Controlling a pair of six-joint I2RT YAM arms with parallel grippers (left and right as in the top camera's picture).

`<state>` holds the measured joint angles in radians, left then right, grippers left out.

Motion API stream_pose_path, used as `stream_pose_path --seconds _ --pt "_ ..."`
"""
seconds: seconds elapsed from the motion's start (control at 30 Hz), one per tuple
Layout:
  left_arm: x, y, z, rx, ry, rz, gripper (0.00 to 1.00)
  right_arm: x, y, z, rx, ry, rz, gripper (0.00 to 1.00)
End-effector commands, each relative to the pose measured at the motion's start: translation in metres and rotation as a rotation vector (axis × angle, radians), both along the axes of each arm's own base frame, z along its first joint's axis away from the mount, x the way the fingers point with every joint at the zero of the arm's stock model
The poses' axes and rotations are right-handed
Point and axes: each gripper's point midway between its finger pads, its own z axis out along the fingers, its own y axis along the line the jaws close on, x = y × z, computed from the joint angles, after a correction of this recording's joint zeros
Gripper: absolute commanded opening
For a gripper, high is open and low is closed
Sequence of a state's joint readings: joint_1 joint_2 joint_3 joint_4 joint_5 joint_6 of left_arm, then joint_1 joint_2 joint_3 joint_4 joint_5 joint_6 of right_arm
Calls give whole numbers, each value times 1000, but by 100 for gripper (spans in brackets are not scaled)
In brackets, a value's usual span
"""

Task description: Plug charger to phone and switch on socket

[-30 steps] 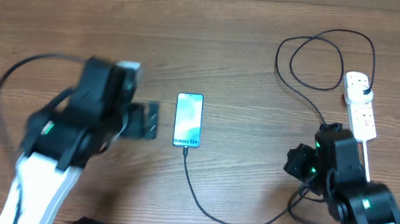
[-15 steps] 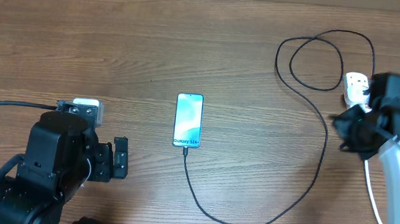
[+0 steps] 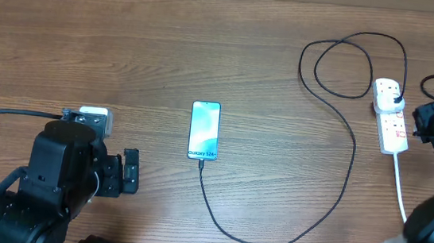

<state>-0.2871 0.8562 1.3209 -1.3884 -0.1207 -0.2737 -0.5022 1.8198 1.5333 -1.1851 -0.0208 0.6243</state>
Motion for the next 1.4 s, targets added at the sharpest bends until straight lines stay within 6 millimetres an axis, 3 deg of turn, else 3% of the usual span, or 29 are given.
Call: stream_pose_path --seconds 0.0,0.13,0.33,0.53,0.77,0.93,1.37 --pt "-6 9 7 4 -45 30 100 30 2 -6 119 -89 6 4" --pt "-15 14 15 -10 -98 44 99 42 -11 -10 82 -78 3 4" --pt "-32 19 28 -35 -186 48 100 62 -24 0 42 -115 48 4" --pt "-46 26 37 -51 -258 73 100 66 -24 -8 35 -102 78 4" --pt "-66 44 47 -56 -355 184 100 71 -22 -31 39 -62 92 4" --pt "-79 47 52 -63 -411 203 100 80 -16 -31 28 -80 112 4" --pt "-85 48 55 -69 -438 203 100 80 -19 -37 -24 -45 121 4"
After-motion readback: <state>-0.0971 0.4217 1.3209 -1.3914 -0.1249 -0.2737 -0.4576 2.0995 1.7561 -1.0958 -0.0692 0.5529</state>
